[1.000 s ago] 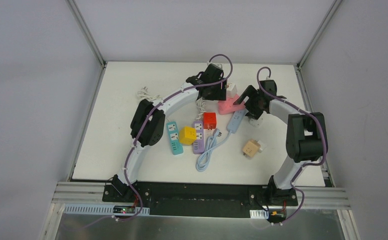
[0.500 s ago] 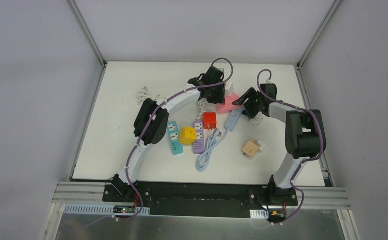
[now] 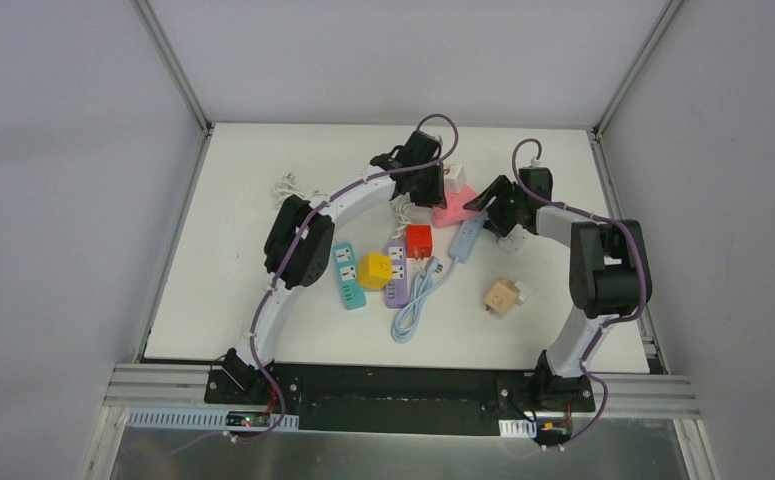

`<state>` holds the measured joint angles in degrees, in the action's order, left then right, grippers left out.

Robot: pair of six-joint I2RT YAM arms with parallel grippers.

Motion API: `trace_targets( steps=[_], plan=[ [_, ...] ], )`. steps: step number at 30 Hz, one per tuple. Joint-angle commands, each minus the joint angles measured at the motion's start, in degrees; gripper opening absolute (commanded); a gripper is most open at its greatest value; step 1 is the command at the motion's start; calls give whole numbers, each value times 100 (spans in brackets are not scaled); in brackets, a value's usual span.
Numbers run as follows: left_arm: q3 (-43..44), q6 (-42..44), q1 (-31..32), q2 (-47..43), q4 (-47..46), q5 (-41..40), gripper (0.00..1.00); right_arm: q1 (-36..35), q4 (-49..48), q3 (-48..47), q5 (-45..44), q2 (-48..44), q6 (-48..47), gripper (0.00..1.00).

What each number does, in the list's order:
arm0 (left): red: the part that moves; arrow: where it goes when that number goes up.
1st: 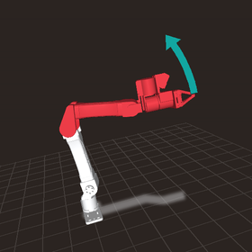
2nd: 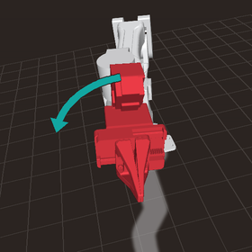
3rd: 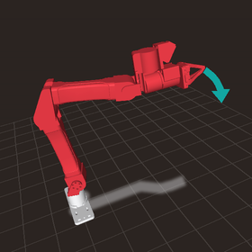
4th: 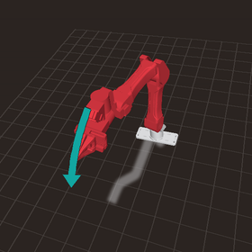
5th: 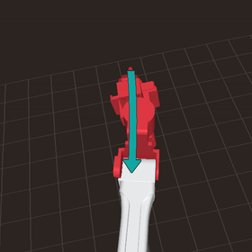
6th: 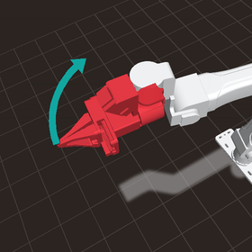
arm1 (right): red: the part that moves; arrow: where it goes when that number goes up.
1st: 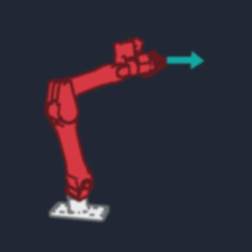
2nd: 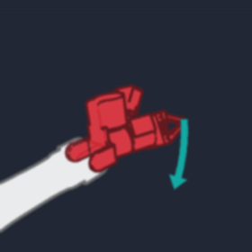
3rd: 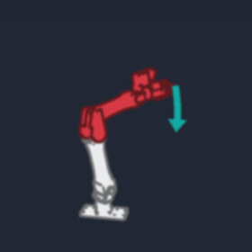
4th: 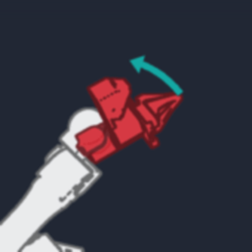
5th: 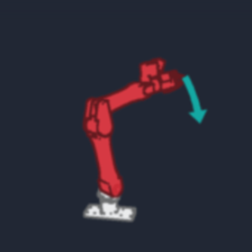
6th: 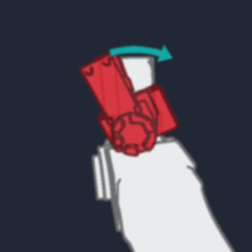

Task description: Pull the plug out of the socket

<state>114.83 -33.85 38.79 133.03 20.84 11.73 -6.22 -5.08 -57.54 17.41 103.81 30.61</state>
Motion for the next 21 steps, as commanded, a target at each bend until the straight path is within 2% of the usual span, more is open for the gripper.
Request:
trace_targets(
  steps=[1,3,6,7,9,12,14,16,18,21],
  plan=[
    [-210,-929,-127,-545,-1183,853,0,-162,1093,25,-861,399,-420,19],
    [-115,-829,-78,-521,-982,762,0,-179,1141,-17,-908,444,-403,14],
    [408,290,127,-515,367,-454,0,-187,1224,-45,-1037,454,-399,5],
    [436,558,189,-551,568,-850,0,-190,1246,-54,-1069,448,-405,3],
    [307,732,191,-613,635,-1076,0,-188,1283,-68,-1125,454,-420,0],
    [-39,449,11,-726,298,-457,0,-187,1317,-74,-1168,472,-409,0],
    [-647,-276,-285,-857,-584,559,0,-192,1327,-54,-1195,460,-409,0],
    [-1189,-1155,-479,-933,-1659,1197,0,-180,1334,-24,-1212,441,-416,0],
    [-1383,-1624,-537,-928,-2210,1456,0,-180,1325,-4,-1214,423,-431,0],
    [-1248,-1546,-454,-929,-2132,1370,0,-178,1334,19,-1222,400,-452,0]
  ],
)
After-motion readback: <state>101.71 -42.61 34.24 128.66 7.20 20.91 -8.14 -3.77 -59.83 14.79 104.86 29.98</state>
